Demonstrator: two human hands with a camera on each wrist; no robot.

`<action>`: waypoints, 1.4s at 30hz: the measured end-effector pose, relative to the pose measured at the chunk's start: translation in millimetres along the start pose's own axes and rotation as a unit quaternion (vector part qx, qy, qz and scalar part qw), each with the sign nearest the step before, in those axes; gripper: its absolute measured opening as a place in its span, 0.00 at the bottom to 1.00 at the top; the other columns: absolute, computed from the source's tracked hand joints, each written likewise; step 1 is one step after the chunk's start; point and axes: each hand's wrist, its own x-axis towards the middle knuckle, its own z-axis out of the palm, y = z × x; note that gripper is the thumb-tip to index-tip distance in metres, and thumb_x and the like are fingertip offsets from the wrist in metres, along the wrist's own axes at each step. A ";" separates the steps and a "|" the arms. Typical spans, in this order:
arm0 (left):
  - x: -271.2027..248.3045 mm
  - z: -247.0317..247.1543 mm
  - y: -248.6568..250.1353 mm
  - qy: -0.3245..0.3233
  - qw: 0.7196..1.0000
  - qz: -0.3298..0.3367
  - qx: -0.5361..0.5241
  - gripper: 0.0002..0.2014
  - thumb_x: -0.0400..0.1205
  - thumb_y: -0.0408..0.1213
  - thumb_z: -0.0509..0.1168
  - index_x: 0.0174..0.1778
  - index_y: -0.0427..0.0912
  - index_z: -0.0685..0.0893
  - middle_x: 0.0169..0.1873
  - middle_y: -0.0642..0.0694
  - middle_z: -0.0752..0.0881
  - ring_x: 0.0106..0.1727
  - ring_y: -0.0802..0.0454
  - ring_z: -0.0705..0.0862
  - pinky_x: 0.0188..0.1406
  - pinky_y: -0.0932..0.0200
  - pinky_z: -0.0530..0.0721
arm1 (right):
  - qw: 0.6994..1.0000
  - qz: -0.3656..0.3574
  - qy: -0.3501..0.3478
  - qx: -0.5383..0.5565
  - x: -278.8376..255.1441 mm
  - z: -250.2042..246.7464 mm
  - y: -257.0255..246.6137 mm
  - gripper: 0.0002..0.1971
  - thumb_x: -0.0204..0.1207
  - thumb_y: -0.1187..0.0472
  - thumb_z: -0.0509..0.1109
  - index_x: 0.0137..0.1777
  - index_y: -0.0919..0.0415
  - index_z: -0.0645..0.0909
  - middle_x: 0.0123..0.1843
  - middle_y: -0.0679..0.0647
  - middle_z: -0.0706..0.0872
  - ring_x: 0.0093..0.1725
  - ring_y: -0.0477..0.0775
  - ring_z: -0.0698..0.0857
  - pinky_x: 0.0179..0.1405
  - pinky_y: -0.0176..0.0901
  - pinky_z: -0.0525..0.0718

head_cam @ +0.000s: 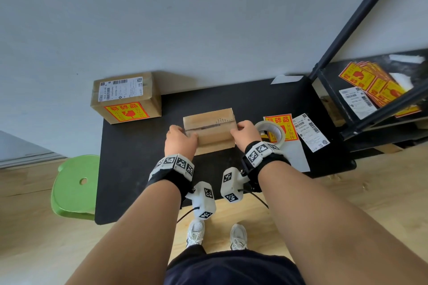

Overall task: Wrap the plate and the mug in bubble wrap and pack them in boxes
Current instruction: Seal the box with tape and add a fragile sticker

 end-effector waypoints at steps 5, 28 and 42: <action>-0.1 7.7 4.5 -0.030 0.999 0.003 0.020 0.22 0.87 0.39 0.55 0.77 0.39 0.66 0.62 0.37 0.82 0.60 0.38 0.82 0.50 0.51 0.77 | 0.999 -0.038 0.003 -0.017 0.1 3.0 -4.0 0.13 0.84 0.59 0.59 0.55 0.67 0.82 0.49 0.59 0.84 0.47 0.59 0.82 0.44 0.47 0.77; -19.6 48.9 39.1 -0.056 0.883 0.314 0.345 0.31 0.86 0.41 0.55 0.85 0.46 0.52 0.85 0.45 0.48 0.85 0.42 0.44 0.83 0.44 0.46 | 0.989 -0.026 0.102 -0.103 -1.6 -37.2 49.7 0.22 0.79 0.64 0.67 0.73 0.59 0.75 0.66 0.55 0.81 0.64 0.58 0.82 0.54 0.43 0.82; -25.4 50.6 55.0 -0.015 0.879 0.302 0.369 0.28 0.86 0.42 0.59 0.82 0.43 0.59 0.82 0.44 0.59 0.82 0.42 0.58 0.76 0.47 0.65 | 0.957 -0.046 0.023 -0.286 7.3 -46.7 60.6 0.16 0.81 0.63 0.59 0.66 0.63 0.78 0.64 0.64 0.82 0.63 0.66 0.81 0.59 0.53 0.80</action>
